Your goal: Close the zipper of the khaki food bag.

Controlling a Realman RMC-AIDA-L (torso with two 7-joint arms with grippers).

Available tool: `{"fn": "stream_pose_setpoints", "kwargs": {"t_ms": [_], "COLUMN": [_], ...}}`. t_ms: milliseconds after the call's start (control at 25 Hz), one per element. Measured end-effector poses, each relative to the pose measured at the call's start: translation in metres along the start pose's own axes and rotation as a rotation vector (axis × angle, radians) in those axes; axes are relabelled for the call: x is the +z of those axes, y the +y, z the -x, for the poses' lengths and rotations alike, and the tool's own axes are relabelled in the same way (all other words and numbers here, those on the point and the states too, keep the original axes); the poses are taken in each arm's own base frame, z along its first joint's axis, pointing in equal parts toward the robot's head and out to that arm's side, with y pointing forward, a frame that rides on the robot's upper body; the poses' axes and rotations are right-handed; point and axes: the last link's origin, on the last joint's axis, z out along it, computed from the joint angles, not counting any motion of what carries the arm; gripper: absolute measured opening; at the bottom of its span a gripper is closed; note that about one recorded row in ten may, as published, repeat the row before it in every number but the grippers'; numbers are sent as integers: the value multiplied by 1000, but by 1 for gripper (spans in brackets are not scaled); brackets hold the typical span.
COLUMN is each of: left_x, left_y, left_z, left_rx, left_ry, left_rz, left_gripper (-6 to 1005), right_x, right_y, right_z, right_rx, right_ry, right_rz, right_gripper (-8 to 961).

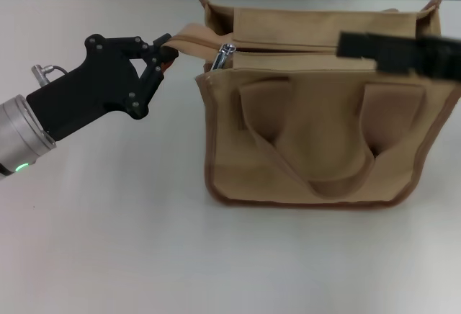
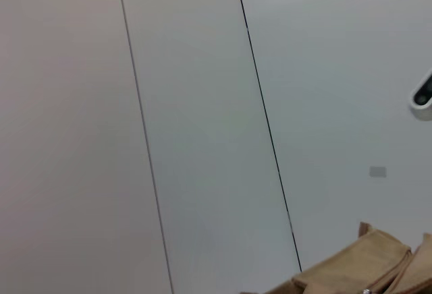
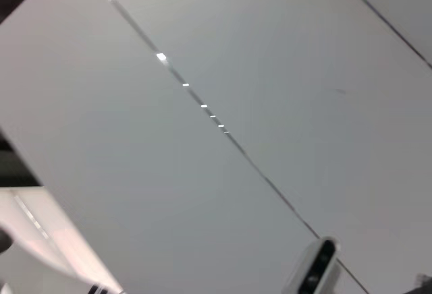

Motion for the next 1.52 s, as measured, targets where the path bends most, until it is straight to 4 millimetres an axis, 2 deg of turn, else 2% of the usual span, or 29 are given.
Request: {"fn": "stream_pose_setpoints", "kwargs": {"t_ms": [80,320,560,880,1520], "left_x": [0,3,7,11,20], "left_y": [-1,-2,-3,-6,-8], "left_z": [-1,-3,-5,-8,-13], "left_rx": [2,6,10,10,10], "left_ry": [7,17,24,35,57], "left_rz": [-6,-4,9,11,26], "left_gripper": [26,27,29,31,35], "right_x": [4,8,25,45,64], "right_y": [-7,-16,-29,-43,-55], "right_z": [15,34,45,49,43], "right_rx": [68,149,228,295,315], "right_ry": [6,-4,57,185,259], "right_rz": [-47,-132,-191,-281,-327], "right_gripper": [765,765,765,764,764]}}
